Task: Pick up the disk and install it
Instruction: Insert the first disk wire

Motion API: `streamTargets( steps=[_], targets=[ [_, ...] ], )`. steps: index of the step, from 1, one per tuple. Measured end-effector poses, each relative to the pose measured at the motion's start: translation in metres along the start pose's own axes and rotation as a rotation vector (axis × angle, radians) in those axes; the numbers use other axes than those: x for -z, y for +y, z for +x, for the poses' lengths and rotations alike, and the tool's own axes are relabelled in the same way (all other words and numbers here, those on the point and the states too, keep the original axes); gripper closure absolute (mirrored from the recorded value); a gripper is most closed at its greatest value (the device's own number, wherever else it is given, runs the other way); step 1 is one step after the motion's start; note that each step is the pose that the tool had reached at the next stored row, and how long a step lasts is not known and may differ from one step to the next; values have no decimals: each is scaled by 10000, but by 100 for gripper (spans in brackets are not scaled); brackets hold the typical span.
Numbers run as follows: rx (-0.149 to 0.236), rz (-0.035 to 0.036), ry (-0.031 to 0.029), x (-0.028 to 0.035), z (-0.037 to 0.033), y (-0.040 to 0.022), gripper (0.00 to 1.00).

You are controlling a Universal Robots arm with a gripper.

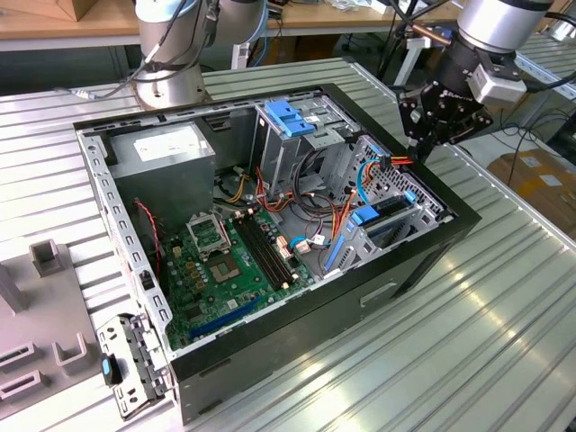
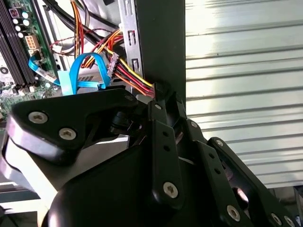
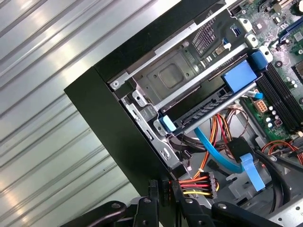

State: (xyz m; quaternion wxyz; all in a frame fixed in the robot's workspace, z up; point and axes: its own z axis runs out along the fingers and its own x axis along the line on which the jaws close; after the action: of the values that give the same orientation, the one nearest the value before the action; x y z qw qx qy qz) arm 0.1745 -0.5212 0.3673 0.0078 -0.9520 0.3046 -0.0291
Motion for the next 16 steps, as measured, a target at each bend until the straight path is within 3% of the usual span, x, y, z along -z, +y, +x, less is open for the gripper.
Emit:
streamTargets(
  steps=[2, 5, 9, 11, 16],
  targets=[
    [19, -70, 49, -1, -1, 1, 75],
    [24, -107, 76, -1, -2, 2, 75],
    [24, -108, 76, -11, -3, 3, 75],
    [25, -109, 77, -11, -3, 3, 83],
    [24, -111, 78, -1, -3, 2, 84]
  ],
)
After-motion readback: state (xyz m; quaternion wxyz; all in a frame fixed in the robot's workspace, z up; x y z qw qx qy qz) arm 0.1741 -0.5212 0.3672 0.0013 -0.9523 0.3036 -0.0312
